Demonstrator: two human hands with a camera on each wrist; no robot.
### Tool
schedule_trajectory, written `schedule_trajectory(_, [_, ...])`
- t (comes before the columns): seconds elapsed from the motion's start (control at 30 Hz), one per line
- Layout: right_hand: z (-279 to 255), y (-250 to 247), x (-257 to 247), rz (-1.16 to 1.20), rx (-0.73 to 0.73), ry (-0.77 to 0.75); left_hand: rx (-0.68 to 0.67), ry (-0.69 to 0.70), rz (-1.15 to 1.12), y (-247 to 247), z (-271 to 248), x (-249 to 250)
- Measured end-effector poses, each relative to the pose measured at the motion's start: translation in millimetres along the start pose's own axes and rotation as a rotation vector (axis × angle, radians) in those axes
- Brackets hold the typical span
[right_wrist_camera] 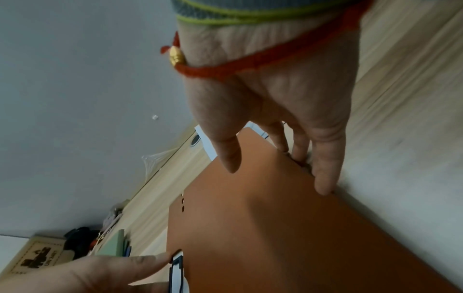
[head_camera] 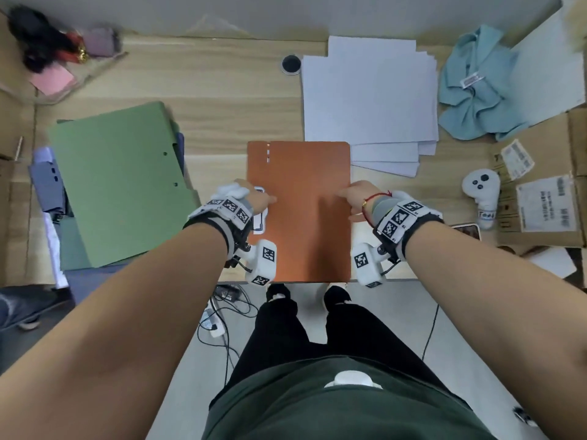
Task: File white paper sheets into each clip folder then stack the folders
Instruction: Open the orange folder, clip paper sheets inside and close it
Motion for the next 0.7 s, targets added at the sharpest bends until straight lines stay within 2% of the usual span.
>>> schedule_trajectory(0.13, [7,2,-2,-0.080,0.027,-0.023,-0.043,-0.026,-0.024,-2,7,-7])
schedule_trajectory(0.2, [7,-1,-11,-0.146,0.037,-0.088,-0.061,-0.022,-0.051,0,19,-15])
schedule_trajectory(0.27, [6,-2,-26,-0.104,0.035,-0.161,-0.051,-0.008,-0.059,2,34,-25])
schedule_trajectory(0.4, [-4,-5,-74,0.104,0.060,-0.282,0.035,-0.030,-0.095,-9,59,-43])
schedule_trajectory(0.53, [9,-1,-127,0.176,0.089,-0.281,-0.002,-0.056,-0.259,-25,72,-65])
schedule_trajectory(0.6, [12,7,-157,0.175,0.102,-0.302,-0.014,-0.100,-0.323,-23,105,-88])
schedule_trajectory(0.7, [1,25,-188,0.051,0.060,-0.307,0.049,-0.123,-0.327,-43,133,-95])
Point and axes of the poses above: each hand's wrist, its own z-axis towards the middle knuckle, its own y-axis out of the palm, x = y × z, the point moved 6 cm from there along z, towards the middle knuckle, and after that the axes turned 15 degrees about x, right-handed, at the moved point
